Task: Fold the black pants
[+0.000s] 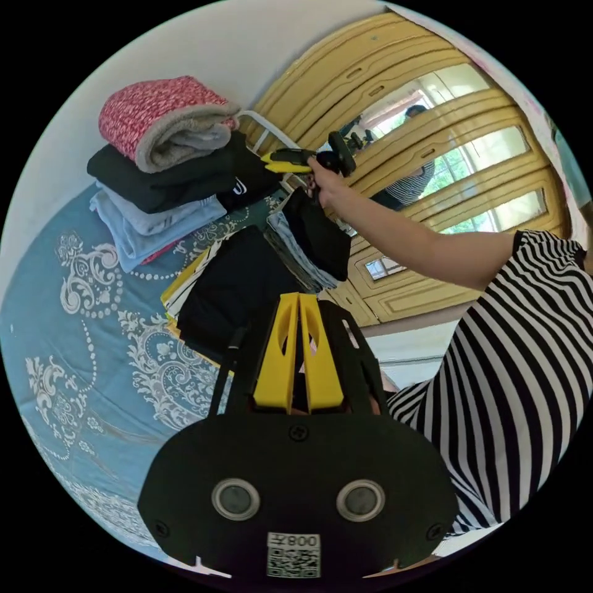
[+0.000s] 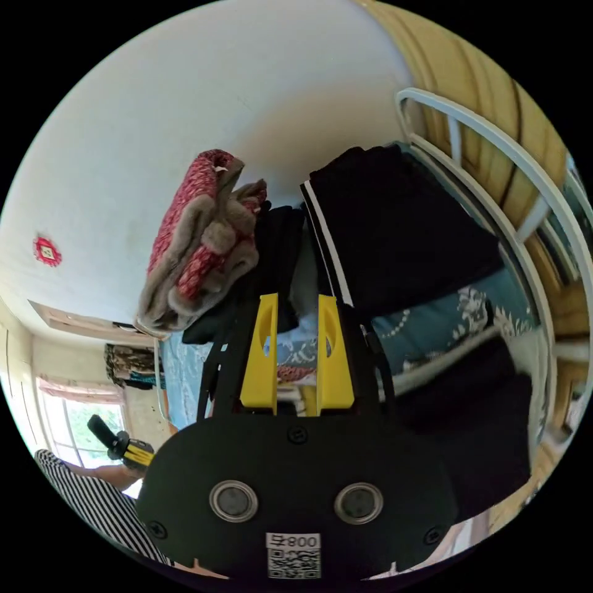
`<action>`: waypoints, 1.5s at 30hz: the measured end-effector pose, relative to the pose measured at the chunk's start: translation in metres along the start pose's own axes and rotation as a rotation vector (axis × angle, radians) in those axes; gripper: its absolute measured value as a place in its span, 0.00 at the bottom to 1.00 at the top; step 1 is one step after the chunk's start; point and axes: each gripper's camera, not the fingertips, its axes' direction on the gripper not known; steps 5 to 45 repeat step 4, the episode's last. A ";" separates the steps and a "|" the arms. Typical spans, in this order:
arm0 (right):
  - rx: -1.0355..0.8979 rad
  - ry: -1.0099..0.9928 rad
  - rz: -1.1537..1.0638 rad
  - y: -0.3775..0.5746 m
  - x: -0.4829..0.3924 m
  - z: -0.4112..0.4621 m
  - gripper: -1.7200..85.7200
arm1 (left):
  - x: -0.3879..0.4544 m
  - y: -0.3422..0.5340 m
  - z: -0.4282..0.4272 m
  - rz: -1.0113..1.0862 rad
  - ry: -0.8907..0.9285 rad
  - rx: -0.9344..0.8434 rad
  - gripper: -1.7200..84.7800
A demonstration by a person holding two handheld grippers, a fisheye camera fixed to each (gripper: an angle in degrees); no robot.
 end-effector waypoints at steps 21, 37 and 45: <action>-0.076 0.100 -0.083 -0.061 -0.039 0.026 0.14 | -0.002 0.013 0.013 -0.132 0.010 -0.041 0.02; -0.076 0.100 -0.083 -0.061 -0.039 0.026 0.14 | -0.002 0.013 0.013 -0.132 0.010 -0.041 0.02; -0.076 0.100 -0.083 -0.061 -0.039 0.026 0.14 | -0.002 0.013 0.013 -0.132 0.010 -0.041 0.02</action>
